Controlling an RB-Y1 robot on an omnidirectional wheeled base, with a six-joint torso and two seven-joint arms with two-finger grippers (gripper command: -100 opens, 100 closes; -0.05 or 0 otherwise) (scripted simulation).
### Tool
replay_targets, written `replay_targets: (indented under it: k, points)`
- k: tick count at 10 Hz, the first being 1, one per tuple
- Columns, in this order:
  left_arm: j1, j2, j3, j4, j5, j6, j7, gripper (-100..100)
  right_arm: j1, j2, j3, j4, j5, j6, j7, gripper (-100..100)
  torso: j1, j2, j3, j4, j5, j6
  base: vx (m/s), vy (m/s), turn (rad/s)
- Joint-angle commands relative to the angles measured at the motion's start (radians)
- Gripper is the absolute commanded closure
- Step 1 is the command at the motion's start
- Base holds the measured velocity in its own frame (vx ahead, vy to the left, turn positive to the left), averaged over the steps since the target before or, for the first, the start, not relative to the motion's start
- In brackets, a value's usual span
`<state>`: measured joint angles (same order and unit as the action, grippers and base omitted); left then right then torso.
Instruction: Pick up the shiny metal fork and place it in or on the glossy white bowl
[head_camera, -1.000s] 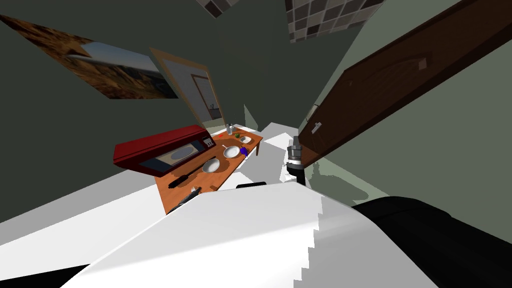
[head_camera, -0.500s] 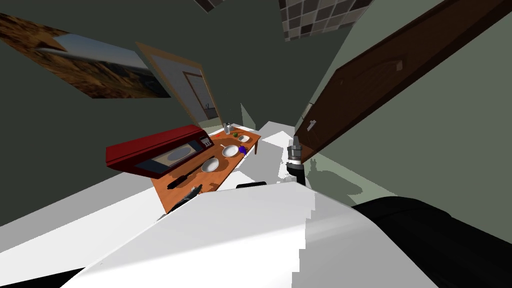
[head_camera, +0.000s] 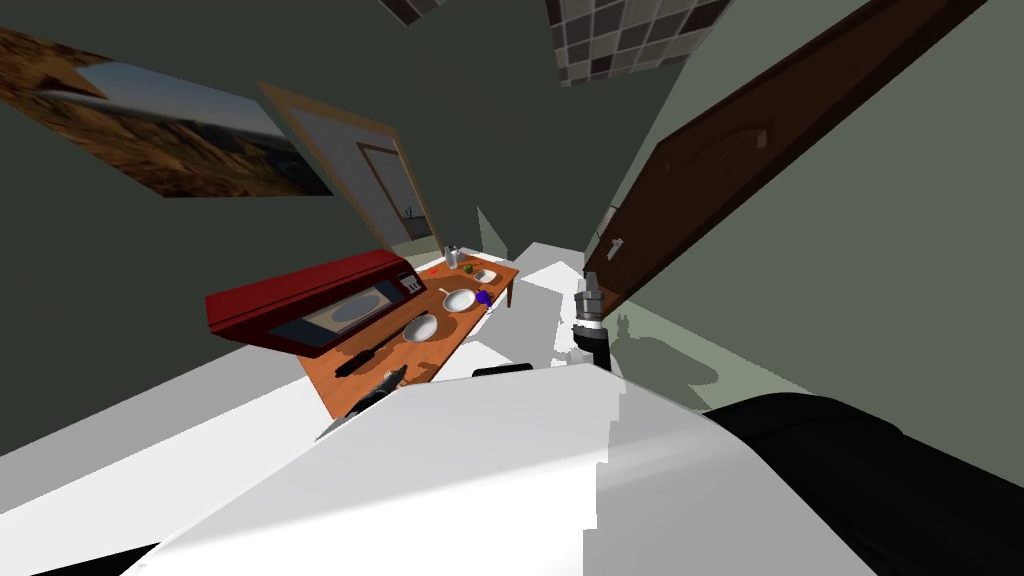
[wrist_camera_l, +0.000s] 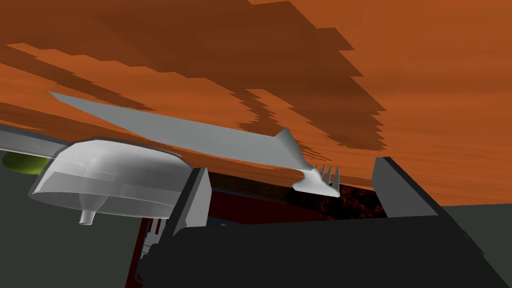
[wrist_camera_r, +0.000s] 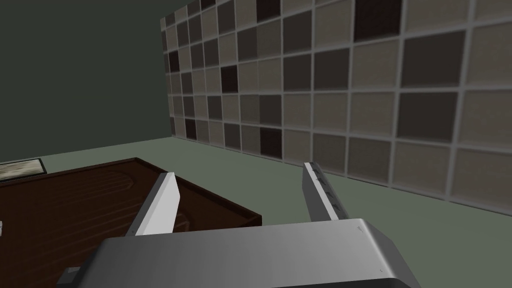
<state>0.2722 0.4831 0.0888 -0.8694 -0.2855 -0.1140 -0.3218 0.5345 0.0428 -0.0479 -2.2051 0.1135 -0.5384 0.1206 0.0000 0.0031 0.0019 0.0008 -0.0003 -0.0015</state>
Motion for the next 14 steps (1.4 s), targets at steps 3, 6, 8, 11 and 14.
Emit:
replay_targets:
  k: [3, 6, 8, 11, 14]
  points:
    - [0.001, 0.0, 0.001, 0.0, 0.001, 0.001, 0.001, 100, 0.0, 0.0, 0.0, 0.0, 0.0, 0.0, 0.0, 0, -0.001, -0.002, -0.001, 0.0, 0.0, 0.001, -0.002, 0.0, 0.002]
    - [0.0, -0.001, 0.001, 0.0, 0.001, 0.001, 0.002, 0, 0.0, 0.0, 0.0, 0.0, 0.0, 0.0, 0.0, 0, 0.0, -0.002, -0.002, -0.001, 0.0, 0.001, 0.0, 0.0, 0.0]
    - [0.061, 0.02, -0.015, -0.053, 0.003, -0.021, 0.011, 100, 0.0, 0.0, 0.0, 0.0, 0.0, 0.0, 0.0, 0, 0.0, -0.005, -0.003, -0.002, 0.0, -0.001, 0.092, -0.023, 0.155]
    - [0.133, 0.042, -0.033, -0.117, 0.006, -0.043, 0.023, 100, 0.0, 0.0, 0.0, 0.0, 0.0, 0.0, 0.0, 0, -0.002, -0.008, -0.005, -0.002, 0.0, 0.0, 0.098, -0.035, 0.113]
    - [0.158, 0.05, -0.039, -0.14, 0.008, -0.05, 0.027, 100, 0.0, 0.0, 0.0, 0.0, 0.0, 0.0, 0.0, 0, -0.001, -0.007, -0.004, -0.002, 0.0, 0.001, 0.06, -0.019, 0.055]
